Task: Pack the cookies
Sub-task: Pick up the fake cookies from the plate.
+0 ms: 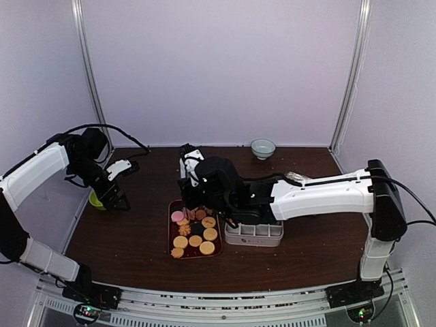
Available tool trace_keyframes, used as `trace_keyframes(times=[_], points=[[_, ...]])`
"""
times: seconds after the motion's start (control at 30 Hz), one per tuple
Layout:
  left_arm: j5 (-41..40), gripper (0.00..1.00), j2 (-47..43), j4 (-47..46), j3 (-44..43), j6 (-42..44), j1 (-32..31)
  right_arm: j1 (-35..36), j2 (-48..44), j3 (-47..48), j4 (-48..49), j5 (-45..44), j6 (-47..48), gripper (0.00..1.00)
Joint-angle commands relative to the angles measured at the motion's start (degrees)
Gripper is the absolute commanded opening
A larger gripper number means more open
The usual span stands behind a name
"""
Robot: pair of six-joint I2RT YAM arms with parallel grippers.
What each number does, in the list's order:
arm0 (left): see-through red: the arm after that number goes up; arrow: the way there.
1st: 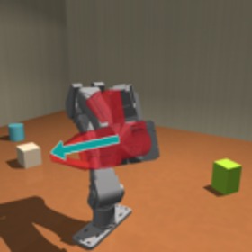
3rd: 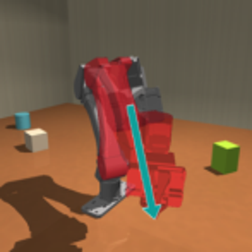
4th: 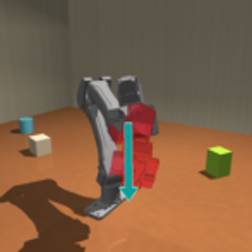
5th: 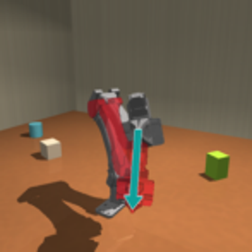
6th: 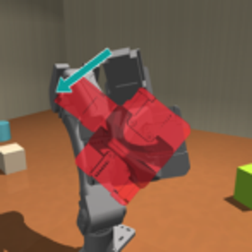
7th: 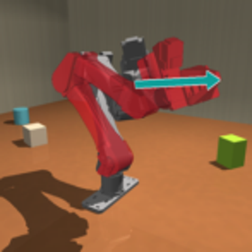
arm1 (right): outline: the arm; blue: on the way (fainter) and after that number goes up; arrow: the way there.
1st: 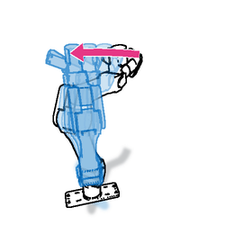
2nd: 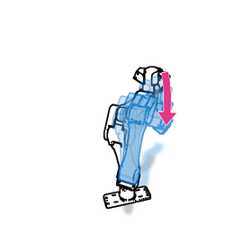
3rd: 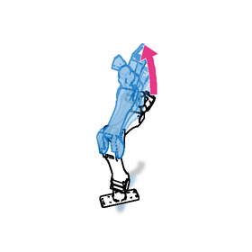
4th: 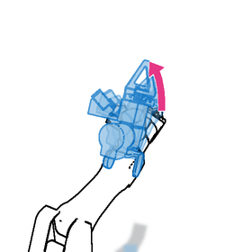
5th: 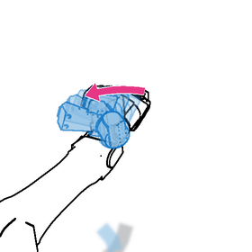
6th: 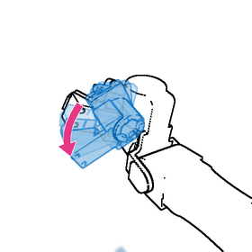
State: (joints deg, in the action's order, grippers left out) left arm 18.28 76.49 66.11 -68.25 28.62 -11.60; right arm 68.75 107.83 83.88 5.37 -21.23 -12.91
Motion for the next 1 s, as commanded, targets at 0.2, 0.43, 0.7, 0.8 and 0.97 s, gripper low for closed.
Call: trace_keyframes(times=[0.2,0.43,0.7,0.8,0.97], points=[[1.2,0.89,-1.3,0.2,0.5,1.0,0.4,-2.1,7.0,8.2,-0.7,-1.1,1.6,0.38],[1.5,0.89,-0.9,0.2,0.2,1.2,0.4,-3.0,9.8,9.9,-0.6,-0.7,1.0,0.38],[1.3,0.88,-0.8,0.2,0.4,1.5,0.4,-3.5,11.0,10.1,-1.6,0.6,0.8,0.30],[1.6,0.88,-0.6,0.2,0.5,1.4,0.4,-3.5,10.3,8.8,-1.5,0.2,0.6,0.23],[1.6,0.88,-0.6,0.2,0.3,1.5,0.4,-3.6,8.2,7.7,-1.3,-0.5,1.1,0.08]])
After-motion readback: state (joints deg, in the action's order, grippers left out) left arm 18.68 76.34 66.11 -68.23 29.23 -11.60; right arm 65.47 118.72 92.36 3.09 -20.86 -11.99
